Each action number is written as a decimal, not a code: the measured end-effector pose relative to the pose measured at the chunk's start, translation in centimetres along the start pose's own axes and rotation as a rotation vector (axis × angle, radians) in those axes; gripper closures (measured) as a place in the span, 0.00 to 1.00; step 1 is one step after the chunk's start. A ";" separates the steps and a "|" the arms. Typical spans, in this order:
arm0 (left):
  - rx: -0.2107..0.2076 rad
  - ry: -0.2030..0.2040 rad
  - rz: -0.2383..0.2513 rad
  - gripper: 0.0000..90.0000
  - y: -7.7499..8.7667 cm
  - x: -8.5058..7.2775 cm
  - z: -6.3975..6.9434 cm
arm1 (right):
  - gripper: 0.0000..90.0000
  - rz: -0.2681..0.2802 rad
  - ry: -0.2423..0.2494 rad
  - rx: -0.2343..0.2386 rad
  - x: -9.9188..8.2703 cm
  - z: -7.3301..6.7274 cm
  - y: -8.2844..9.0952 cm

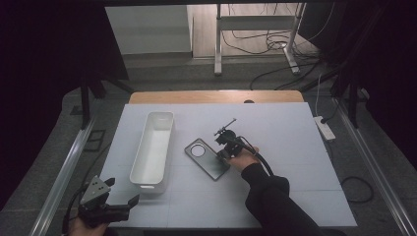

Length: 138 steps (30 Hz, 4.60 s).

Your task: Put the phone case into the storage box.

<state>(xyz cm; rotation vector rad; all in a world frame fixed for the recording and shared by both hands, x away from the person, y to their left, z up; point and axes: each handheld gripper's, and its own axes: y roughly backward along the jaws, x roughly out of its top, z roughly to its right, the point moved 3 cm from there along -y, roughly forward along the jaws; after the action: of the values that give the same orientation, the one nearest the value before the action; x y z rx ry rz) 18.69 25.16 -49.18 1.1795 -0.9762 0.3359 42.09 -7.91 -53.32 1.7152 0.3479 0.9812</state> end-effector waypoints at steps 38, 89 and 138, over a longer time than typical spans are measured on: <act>-0.031 -0.026 0.028 0.04 0.2 0.6 0.3 | 0.99 0.137 -0.013 0.031 -1.4 0.0 4.5; -0.260 -0.063 0.097 0.00 -6.5 9.7 4.0 | 0.99 0.360 -0.062 0.010 -4.1 1.1 11.5; -0.365 -0.106 0.035 0.00 -13.6 16.0 7.6 | 0.98 0.408 -0.059 -0.011 -3.7 0.4 12.4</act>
<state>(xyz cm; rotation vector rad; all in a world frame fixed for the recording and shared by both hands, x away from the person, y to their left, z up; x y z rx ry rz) 33.54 9.10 -44.76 0.8545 -1.0980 0.1150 37.23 -15.31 -43.85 1.8396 -0.0520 1.2162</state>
